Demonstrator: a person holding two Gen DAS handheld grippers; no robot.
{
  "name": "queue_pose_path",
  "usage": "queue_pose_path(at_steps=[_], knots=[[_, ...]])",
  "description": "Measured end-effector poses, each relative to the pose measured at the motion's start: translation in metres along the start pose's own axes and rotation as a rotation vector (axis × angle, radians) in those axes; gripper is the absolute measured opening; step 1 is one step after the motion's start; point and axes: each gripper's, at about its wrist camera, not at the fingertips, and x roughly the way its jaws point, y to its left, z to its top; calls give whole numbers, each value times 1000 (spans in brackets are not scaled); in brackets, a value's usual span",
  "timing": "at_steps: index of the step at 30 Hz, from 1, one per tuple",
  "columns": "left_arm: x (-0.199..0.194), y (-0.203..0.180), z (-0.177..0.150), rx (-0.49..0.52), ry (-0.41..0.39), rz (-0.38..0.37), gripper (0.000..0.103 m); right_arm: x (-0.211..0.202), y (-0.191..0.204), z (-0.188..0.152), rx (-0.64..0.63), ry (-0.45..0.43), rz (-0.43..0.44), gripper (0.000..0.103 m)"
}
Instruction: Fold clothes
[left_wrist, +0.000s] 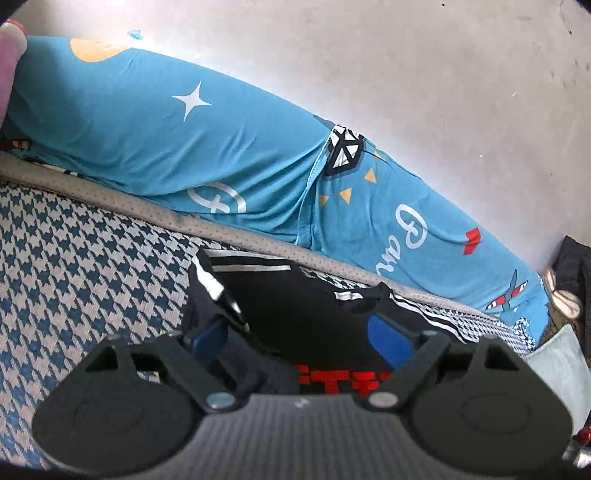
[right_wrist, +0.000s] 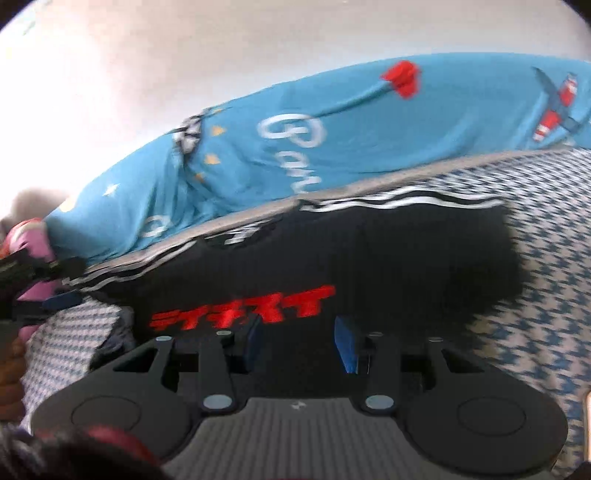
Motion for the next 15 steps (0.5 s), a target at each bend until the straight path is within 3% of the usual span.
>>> queue_pose_path(at_steps=[8, 15], knots=[[-1, 6, 3, -21, -8, 17, 87, 17, 59, -1, -161, -4, 171, 43], [-1, 9, 7, -23, -6, 18, 88, 44, 107, -2, -302, -22, 247, 43]])
